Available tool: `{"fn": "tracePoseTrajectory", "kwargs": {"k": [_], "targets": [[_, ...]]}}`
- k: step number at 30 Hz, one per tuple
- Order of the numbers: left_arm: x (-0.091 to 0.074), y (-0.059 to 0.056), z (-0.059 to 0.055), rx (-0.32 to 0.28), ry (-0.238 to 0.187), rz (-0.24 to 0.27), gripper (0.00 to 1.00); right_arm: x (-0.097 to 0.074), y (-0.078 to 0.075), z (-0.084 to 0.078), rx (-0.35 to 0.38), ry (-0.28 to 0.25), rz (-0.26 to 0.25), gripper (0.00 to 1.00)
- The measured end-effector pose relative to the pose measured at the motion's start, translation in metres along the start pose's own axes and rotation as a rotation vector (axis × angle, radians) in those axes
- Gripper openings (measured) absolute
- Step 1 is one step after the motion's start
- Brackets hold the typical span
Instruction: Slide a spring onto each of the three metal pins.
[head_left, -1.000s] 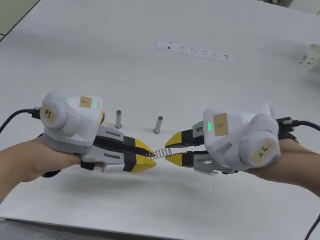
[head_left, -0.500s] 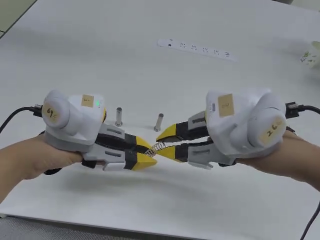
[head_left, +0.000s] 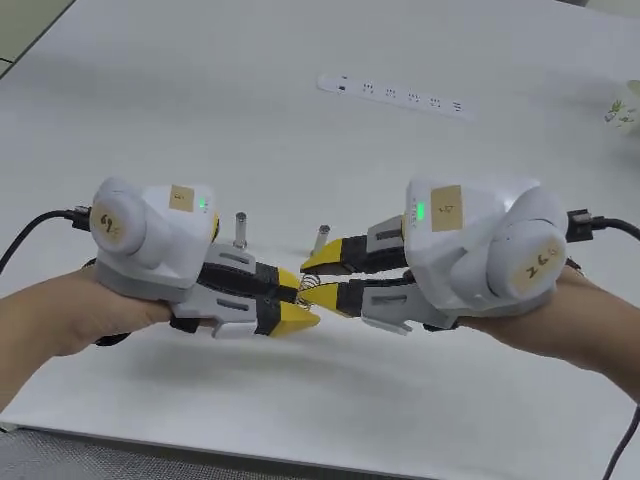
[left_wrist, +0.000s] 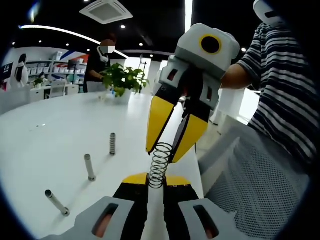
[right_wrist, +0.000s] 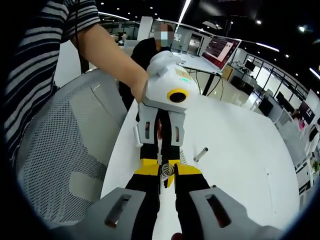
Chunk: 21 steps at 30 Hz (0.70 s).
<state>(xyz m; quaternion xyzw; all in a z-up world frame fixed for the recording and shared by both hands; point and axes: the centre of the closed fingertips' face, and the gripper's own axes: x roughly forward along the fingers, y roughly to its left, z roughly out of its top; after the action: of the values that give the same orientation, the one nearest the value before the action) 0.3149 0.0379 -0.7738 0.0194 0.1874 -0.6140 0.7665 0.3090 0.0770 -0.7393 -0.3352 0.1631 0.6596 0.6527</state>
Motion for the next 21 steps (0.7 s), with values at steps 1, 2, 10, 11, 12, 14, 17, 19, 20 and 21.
{"fn": "tracePoseTrajectory", "kwargs": {"k": [1,2,10,11,12,14,17,19,20,21], "targets": [[0.0004,-0.0005,0.0006,0.002,-0.002,0.000,0.02,0.0004,0.0000,0.0008,-0.002,-0.001,0.000,0.07],[0.0010,-0.0016,0.0013,0.002,-0.002,-0.003,0.02,0.0009,0.0005,0.0021,-0.004,-0.003,0.001,0.07],[0.0005,-0.0035,-0.0007,0.004,0.009,0.000,0.03,0.0010,0.0041,0.0023,-0.028,0.006,0.005,0.07],[0.0002,-0.0039,-0.0016,0.005,0.013,0.001,0.03,0.0007,0.0046,0.0019,-0.034,0.008,0.006,0.07],[0.0003,-0.0042,-0.0017,0.003,0.014,0.001,0.03,0.0004,0.0049,0.0015,-0.039,0.010,0.006,0.07],[0.0008,-0.0051,-0.0012,0.004,0.014,0.001,0.03,-0.0002,0.0050,0.0018,-0.044,0.013,0.007,0.07],[0.0014,-0.0050,-0.0004,0.002,0.014,0.003,0.03,-0.0011,0.0049,0.0024,-0.067,0.024,0.008,0.07],[0.0012,-0.0046,0.0002,0.001,0.015,0.005,0.03,-0.0016,0.0045,0.0027,-0.070,0.026,0.006,0.07],[0.0008,-0.0046,0.0003,0.003,0.016,0.006,0.03,-0.0019,0.0041,0.0026,-0.071,0.026,0.005,0.07],[0.0007,-0.0043,0.0000,0.002,0.018,0.006,0.04,-0.0020,0.0040,0.0024,-0.072,0.028,0.005,0.07]]}}
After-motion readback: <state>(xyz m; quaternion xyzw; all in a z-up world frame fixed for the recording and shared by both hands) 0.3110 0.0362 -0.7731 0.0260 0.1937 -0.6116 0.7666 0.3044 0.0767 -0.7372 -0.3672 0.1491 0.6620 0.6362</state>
